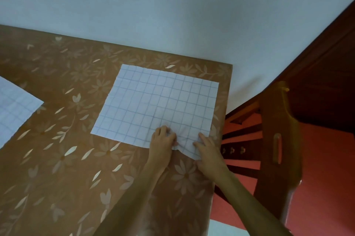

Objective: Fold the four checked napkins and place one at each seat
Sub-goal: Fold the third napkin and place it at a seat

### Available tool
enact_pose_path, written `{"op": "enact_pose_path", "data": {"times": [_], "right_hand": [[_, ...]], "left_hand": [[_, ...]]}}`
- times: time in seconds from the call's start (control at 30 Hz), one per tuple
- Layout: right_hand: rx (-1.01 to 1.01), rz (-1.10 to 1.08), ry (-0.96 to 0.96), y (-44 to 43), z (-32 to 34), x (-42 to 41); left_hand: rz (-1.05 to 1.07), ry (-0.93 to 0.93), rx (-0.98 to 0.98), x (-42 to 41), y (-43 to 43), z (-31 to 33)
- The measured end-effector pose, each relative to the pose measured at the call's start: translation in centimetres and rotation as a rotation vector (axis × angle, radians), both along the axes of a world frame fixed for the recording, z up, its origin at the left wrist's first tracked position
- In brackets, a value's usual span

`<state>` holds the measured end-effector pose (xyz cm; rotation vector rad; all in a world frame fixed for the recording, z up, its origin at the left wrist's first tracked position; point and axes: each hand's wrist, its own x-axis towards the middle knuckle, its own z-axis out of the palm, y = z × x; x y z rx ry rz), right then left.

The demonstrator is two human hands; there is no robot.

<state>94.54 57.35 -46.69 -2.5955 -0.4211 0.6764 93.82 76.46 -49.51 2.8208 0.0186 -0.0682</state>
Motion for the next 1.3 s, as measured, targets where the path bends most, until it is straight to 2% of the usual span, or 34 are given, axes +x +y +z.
{"op": "enact_pose_path", "data": {"times": [0.13,0.2,0.27,0.3,0.4,0.43,0.5,0.57,0.63,0.7,0.9,1.03,1.2,1.3], "right_hand": [[-0.031,-0.074,-0.016,-0.1,0.4,-0.7],[0.064,-0.220,-0.040,0.2,1.1,-0.5],[0.250,-0.454,-0.019,0.8,2.4,0.2],[0.356,-0.575,0.049,1.2,3.6,0.8],[0.835,-0.972,0.414,3.4,7.8,2.6],[0.957,-1.058,0.516,4.0,9.2,3.1],[1.011,-1.090,0.545,5.0,11.9,3.6],[0.924,-0.979,0.428,6.0,14.8,3.2],[0.801,-0.766,0.215,6.8,18.2,2.0],[0.724,-0.575,0.087,7.4,21.4,0.4],[0.677,-0.175,-0.061,7.9,32.1,-4.6],[0.619,-0.025,-0.160,7.4,37.5,-7.4],[0.629,0.131,-0.244,6.1,42.5,-10.9],[0.625,0.206,-0.304,5.4,45.0,-12.2]], "left_hand": [[0.129,0.028,-0.204,-0.6,-0.2,1.4],[0.230,0.082,-0.316,-1.2,-0.1,3.4],[0.291,0.094,-0.365,-1.7,0.4,5.5],[0.301,0.075,-0.371,-2.0,0.7,6.6],[0.311,0.036,-0.396,-2.7,1.5,10.2],[0.301,0.035,-0.412,-3.1,1.7,11.2],[0.273,0.046,-0.461,-3.7,1.8,13.4],[0.234,0.014,-0.515,-4.6,1.9,15.8],[0.187,-0.048,-0.564,-5.4,2.4,17.9],[0.160,-0.083,-0.617,-6.4,3.2,20.5],[0.179,-0.317,-0.863,-9.4,5.9,28.8],[0.113,-0.396,-0.756,-9.9,8.9,31.4],[-0.160,-0.491,-0.660,-10.7,10.3,37.3],[-0.156,-0.522,-0.515,-11.6,10.7,40.9]]}}
